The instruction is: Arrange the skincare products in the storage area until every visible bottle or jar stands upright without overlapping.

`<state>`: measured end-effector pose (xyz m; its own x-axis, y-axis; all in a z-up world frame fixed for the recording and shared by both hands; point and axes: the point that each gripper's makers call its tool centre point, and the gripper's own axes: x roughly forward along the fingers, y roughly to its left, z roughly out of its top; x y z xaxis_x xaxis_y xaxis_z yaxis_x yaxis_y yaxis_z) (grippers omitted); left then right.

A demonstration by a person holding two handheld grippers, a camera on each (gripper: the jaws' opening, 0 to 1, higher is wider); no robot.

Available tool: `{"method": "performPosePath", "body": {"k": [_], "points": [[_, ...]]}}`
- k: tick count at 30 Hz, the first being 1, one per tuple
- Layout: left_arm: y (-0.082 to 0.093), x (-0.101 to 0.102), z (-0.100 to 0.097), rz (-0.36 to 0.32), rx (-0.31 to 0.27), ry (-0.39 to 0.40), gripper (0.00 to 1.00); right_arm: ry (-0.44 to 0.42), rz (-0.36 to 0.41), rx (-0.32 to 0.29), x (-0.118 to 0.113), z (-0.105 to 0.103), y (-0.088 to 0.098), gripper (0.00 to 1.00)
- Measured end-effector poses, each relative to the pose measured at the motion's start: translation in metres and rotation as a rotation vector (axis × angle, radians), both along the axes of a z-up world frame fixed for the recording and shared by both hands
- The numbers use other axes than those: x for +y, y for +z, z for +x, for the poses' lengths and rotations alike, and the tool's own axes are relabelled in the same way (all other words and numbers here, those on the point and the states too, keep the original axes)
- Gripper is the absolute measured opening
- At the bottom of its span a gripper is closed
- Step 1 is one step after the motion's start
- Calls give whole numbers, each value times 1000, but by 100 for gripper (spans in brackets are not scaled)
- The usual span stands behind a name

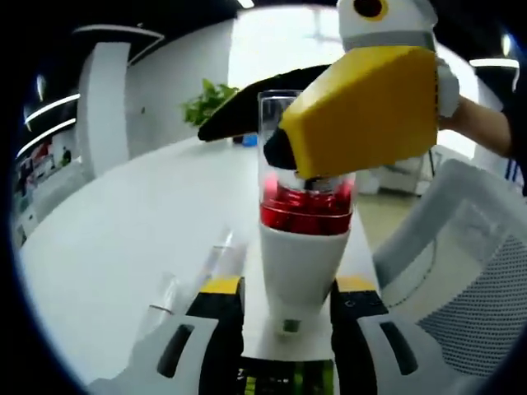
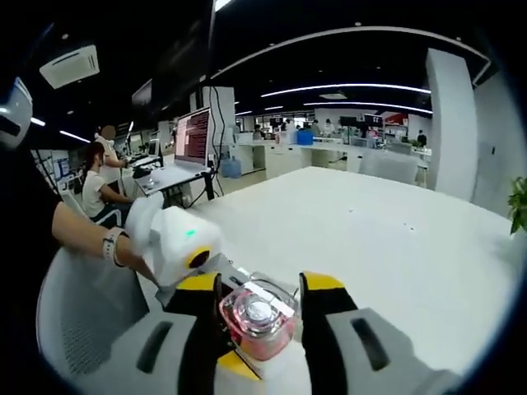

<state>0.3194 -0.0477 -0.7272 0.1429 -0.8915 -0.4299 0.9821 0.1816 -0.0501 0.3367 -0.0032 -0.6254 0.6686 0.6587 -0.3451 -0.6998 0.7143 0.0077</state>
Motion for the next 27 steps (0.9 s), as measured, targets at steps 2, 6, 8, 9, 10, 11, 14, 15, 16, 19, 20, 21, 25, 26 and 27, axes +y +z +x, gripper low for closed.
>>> {"method": "performPosePath", "body": {"k": [2,6,8,9,10,11,14,15,16,19,20,21,25,26,27], "points": [[1,-1,0,-3,-2,5,37,-3,-8,-1,-1,1,0,39],[1,-3,-3,-5,-4,-10,30,-7,-22,-1,-3,-1,-1,39],[1,-3,-5,-3,-11,-20,27,-16,-20,2,-6,-2,-2,38],[2,-3,-3,-3,-23,-15,27,-19,-17,4,-8,-4,-2,38],[1,-3,-2,0,-28,-9,27,-23,-14,5,-9,-4,-3,37],[1,-3,0,-2,-24,-5,27,-27,-11,6,-11,-5,-3,37],[1,-2,4,-9,-21,8,27,-37,-1,16,-15,-4,-4,34],[1,-2,6,-10,-19,18,27,-39,1,21,-15,-4,-4,34],[1,-2,7,-10,-20,22,27,-41,0,20,-15,-4,-4,34],[2,-1,10,-11,-19,34,27,-44,-3,17,-15,-1,-4,32],[1,-1,11,-11,-19,38,27,-42,-5,16,-14,0,-4,32],[1,0,12,-11,-15,49,27,-45,-13,10,-14,1,-4,31],[2,1,15,-13,-24,62,27,-45,-22,5,-15,6,-4,31],[1,2,17,-14,-21,69,29,-44,-29,-2,-14,6,-5,31],[1,3,19,-14,-19,75,30,-42,-33,-4,-14,7,-5,31]]}}
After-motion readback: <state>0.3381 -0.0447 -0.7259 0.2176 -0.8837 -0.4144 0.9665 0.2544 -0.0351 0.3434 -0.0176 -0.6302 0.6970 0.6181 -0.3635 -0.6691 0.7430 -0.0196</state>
